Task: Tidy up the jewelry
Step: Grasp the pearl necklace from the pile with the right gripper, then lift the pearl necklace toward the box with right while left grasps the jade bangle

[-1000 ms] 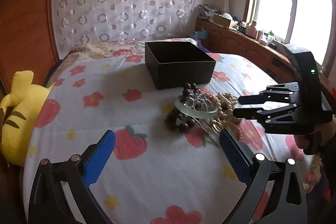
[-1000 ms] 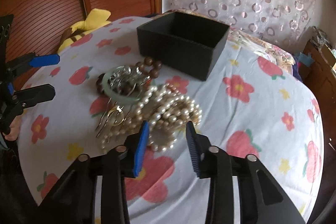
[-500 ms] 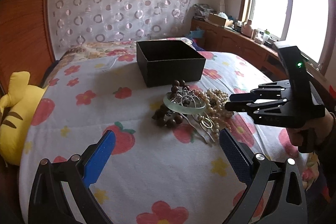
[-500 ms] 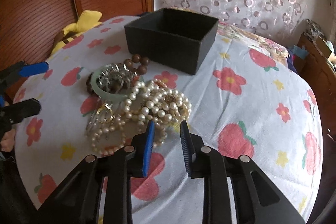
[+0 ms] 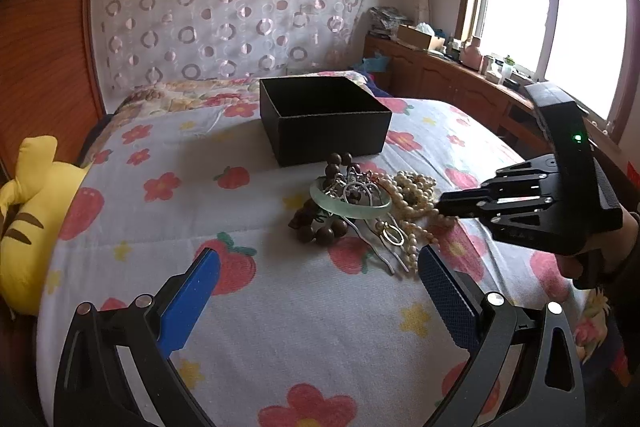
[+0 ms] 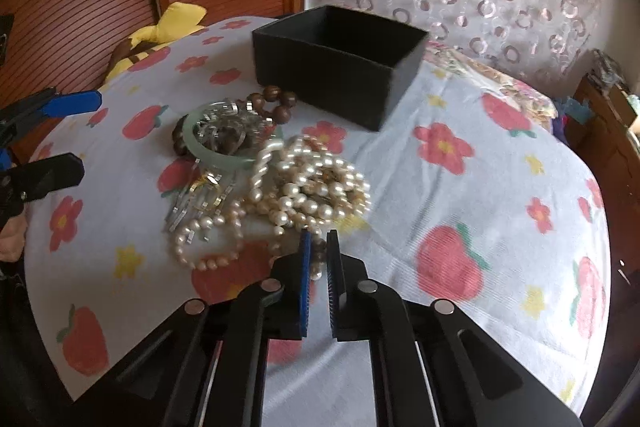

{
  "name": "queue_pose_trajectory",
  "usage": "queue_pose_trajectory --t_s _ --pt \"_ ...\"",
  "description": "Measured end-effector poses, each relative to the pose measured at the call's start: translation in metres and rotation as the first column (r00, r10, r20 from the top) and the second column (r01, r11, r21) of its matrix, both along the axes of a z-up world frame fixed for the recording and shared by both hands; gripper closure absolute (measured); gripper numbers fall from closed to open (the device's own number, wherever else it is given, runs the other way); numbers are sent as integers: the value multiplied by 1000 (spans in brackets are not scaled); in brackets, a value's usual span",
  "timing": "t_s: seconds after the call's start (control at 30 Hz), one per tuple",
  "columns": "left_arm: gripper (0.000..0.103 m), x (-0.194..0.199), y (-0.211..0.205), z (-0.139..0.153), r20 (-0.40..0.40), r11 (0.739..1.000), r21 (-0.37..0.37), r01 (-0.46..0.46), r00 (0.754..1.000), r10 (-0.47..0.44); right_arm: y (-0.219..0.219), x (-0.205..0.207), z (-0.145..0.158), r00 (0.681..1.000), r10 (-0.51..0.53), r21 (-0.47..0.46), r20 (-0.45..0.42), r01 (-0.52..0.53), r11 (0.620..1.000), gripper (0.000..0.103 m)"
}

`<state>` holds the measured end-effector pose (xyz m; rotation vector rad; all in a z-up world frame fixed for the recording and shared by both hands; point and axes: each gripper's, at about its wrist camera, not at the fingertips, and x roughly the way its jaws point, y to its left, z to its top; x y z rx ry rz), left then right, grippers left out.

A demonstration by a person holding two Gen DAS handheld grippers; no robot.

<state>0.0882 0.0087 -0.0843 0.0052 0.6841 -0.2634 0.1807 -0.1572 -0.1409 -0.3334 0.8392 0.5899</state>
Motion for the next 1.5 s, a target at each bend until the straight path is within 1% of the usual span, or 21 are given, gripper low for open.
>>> queue_pose_trajectory --t_s 0.17,0.27,0.5,0.7,0.83,1.13,1.3,1.5 --pt "8 6 -3 -3 -24 1000 7 4 1000 -3 -25 -11 18 998 -41 68 54 37 997 95" --pt "8 11 -5 -4 -40 1000 12 7 999 -7 -37 -17 38 994 -55 106 99 45 993 95" --pt "8 26 -4 -8 -85 1000 2 11 996 -10 -42 -28 84 979 -50 150 198 21 988 95" --pt "8 35 -6 -8 -100 1000 -3 19 995 -20 -41 -34 117 961 -46 150 273 5 989 95" --pt "8 42 -11 -8 -109 999 11 31 994 -30 -42 -34 137 949 -53 154 312 4 988 95" --pt "8 57 -23 -9 -133 998 22 56 990 -53 -47 -37 182 908 -73 160 412 7 987 95" --pt "8 63 -29 -10 -142 997 39 70 988 -64 -51 -37 194 898 -80 156 434 12 988 95" --pt "8 76 -39 -13 -152 994 73 86 986 -74 -52 -34 189 901 -82 146 426 21 989 95"
